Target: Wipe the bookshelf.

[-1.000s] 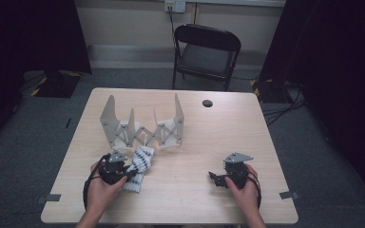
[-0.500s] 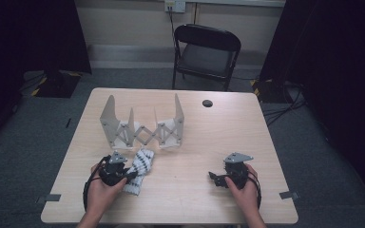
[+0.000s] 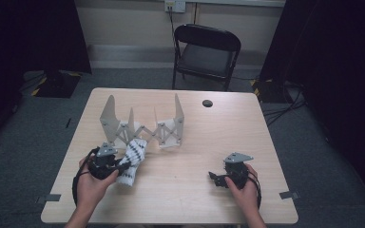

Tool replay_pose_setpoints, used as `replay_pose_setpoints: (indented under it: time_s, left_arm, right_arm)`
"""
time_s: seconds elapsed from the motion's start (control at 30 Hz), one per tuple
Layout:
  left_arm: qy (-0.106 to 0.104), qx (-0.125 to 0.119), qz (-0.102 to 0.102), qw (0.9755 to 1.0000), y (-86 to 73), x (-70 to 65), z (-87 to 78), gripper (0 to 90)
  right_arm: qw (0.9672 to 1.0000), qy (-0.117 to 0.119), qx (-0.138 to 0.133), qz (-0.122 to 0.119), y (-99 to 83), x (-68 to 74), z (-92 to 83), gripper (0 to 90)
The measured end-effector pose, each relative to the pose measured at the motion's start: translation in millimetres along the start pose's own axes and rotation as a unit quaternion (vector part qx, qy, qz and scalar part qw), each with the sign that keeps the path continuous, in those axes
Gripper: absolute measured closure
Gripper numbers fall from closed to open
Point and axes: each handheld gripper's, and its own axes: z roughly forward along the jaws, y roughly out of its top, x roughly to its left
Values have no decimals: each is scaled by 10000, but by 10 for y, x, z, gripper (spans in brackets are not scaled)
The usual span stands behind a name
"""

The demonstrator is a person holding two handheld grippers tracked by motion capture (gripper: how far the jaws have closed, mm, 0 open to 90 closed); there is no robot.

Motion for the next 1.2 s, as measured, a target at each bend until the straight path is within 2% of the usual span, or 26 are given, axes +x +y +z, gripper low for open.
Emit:
replay_pose_setpoints:
  time_s: [0.17, 0.2, 0.23, 0.3, 0.43, 0.73, 0.8, 1.07, 1.2]
  left_arm:
    - [244, -306, 206, 9990, 247, 18, -245, 728]
    - [297, -406, 167, 9986, 284, 12, -287, 729]
    - [312, -422, 216, 9984, 302, 22, -310, 729]
    - [397, -462, 185, 9980, 317, 38, -323, 730]
    - [453, -250, 90, 9986, 234, 97, -200, 731]
    - [332, 133, -159, 9992, -28, 129, 154, 731]
    - [309, 234, -152, 9991, -79, 136, 204, 731]
    - [266, 366, -276, 9986, -224, 136, 328, 731]
    - [230, 398, -254, 9986, -255, 129, 339, 731]
  right_arm:
    - [10000, 2, 5, 9, 2, 1, 1, 134]
    - [10000, 1, 5, 10, 2, 1, 1, 134]
    - [10000, 2, 5, 12, 2, 1, 1, 134]
    - [10000, 2, 2, 5, 2, 0, 2, 134]
    - [10000, 8, 5, 4, 4, 0, 3, 134]
    - [10000, 8, 2, 3, 5, -1, 5, 134]
    - [10000, 11, 3, 1, 5, -1, 5, 134]
    - [10000, 8, 1, -1, 6, -2, 5, 134]
    - [10000, 8, 2, 4, 6, -1, 6, 134]
